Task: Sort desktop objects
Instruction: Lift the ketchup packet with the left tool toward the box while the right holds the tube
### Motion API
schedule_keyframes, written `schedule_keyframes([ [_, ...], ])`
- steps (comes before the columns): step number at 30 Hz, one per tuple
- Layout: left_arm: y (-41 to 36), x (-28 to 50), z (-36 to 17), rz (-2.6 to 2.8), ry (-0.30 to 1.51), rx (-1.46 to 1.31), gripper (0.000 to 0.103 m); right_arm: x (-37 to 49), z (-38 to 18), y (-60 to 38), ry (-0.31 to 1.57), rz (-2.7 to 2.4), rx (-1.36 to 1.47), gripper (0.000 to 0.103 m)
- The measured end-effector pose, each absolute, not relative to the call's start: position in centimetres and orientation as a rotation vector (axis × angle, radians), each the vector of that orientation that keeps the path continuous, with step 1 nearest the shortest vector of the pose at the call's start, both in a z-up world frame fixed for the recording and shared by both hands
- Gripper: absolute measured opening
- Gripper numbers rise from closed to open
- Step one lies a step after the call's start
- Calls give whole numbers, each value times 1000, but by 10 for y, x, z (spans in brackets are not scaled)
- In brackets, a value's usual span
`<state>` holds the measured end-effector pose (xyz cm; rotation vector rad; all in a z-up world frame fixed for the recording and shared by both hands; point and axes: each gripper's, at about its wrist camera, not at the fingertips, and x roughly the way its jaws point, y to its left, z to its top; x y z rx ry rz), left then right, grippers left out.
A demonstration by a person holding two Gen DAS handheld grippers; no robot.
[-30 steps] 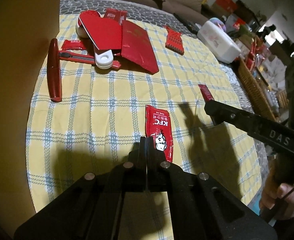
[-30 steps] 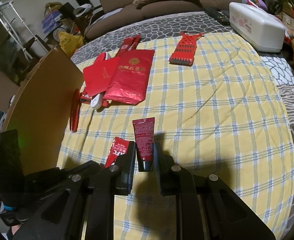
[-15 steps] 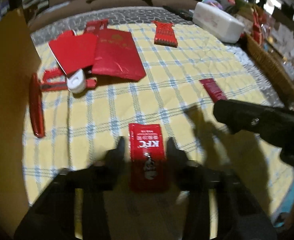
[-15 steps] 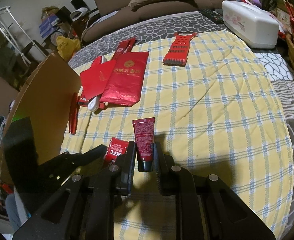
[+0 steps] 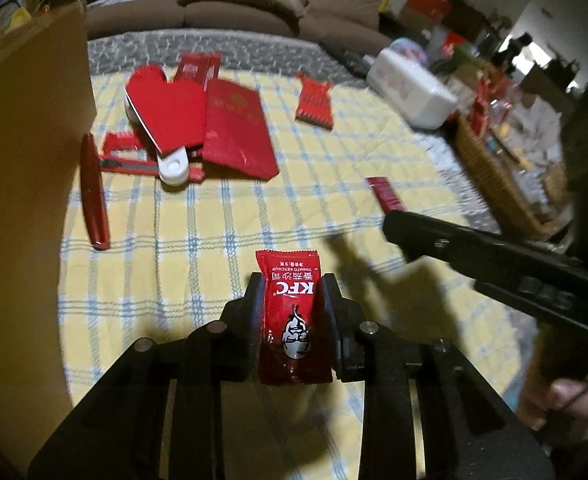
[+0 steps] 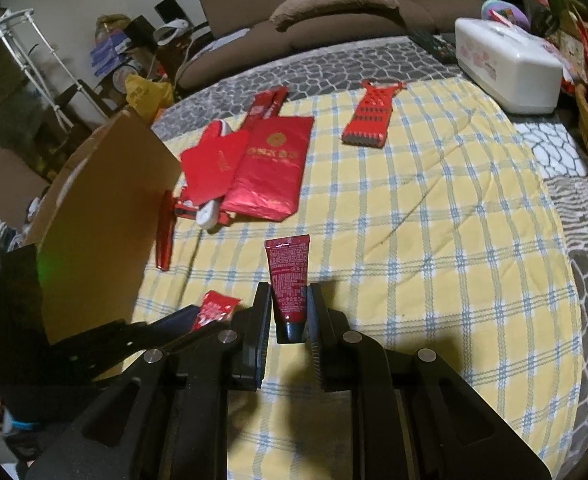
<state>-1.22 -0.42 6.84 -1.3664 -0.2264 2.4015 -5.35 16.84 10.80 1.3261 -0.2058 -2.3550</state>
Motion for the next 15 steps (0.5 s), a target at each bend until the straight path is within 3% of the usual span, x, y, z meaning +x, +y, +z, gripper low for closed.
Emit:
schedule_keyframes([
  [15, -84, 39, 188, 2448, -360, -1104, 26, -3, 184, 103, -138, -2288, 1161, 17],
])
